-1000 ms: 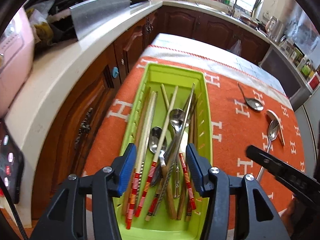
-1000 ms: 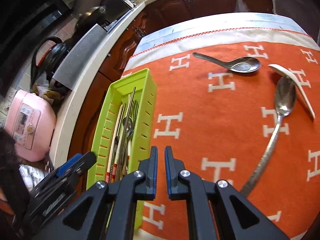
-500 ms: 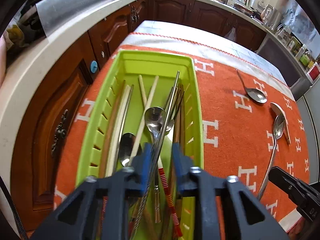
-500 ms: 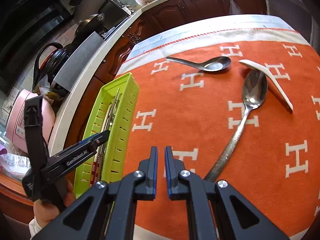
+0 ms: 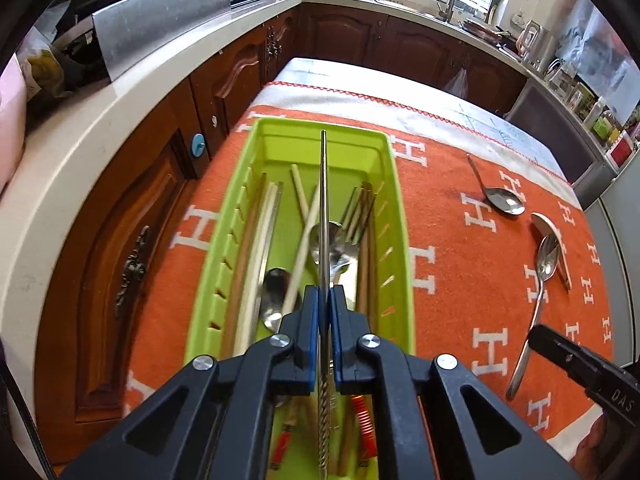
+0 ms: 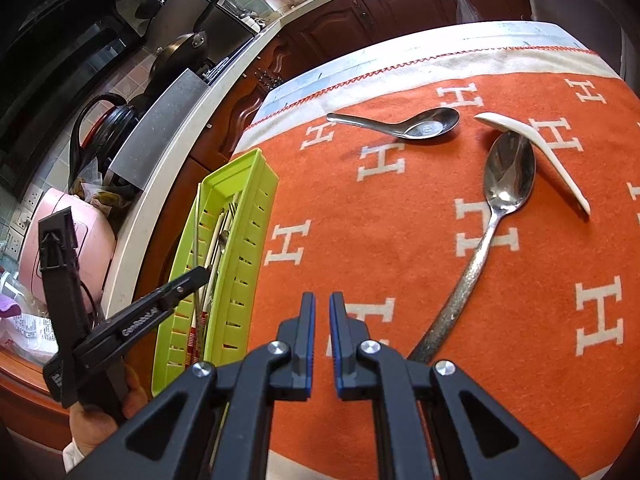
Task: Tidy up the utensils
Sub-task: 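Move the left tool from the tray toward the long metal spoon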
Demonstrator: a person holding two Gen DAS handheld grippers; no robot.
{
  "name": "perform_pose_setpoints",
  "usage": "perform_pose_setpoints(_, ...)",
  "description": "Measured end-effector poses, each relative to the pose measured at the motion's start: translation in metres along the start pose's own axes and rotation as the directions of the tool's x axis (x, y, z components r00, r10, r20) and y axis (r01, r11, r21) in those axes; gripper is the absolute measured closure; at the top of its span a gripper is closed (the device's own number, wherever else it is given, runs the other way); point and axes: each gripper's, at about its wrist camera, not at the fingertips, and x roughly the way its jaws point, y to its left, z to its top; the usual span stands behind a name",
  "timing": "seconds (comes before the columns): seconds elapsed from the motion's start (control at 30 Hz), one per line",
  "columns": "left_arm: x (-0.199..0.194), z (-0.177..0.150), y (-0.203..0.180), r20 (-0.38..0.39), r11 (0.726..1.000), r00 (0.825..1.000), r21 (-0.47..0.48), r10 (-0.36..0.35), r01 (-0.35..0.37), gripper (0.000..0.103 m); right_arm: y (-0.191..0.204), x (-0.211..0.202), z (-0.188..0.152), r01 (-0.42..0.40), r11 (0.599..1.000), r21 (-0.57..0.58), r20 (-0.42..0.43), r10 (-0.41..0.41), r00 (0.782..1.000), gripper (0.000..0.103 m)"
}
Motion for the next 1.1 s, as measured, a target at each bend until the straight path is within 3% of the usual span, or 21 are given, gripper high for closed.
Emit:
perform_pose_setpoints(0.17, 0.002, 0.001, 0.015, -0.003, 0.998, 0.999, -0.013, 0.054, -0.054, 0.099, 0.0, 0.002, -0.002, 0.0, 1.0, 0.001, -0.006, 0.0, 1.0, 0.096)
perform_pose_setpoints(0.37, 0.002, 0.0, 0.022, -0.001, 0.998, 0.999, -0.039, 0.049, -0.049, 0.087, 0.0, 0.0, -0.002, -0.001, 1.0, 0.001, -0.003, 0.001, 1.0, 0.096)
perform_pose_setpoints(0.57, -0.004, -0.001, 0.02, -0.003, 0.999, 1.0, -0.048, 0.026, -0.026, 0.086, -0.002, -0.004, -0.004, 0.008, 1.0, -0.006, 0.009, -0.008, 1.0, 0.096)
perform_pose_setpoints(0.87, -0.025, -0.004, -0.017, 0.009, 0.999, 1.0, 0.029, -0.023, 0.023, 0.082, -0.016, -0.019, -0.006, 0.039, 0.999, 0.001, 0.038, -0.039, 0.999, 0.096)
perform_pose_setpoints(1.1, -0.036, -0.009, -0.06, -0.005, 0.989, 0.994, 0.105, -0.108, 0.108, 0.081, -0.049, -0.041, -0.004, 0.097, 0.994, 0.048, 0.08, -0.101, 0.992, 0.096)
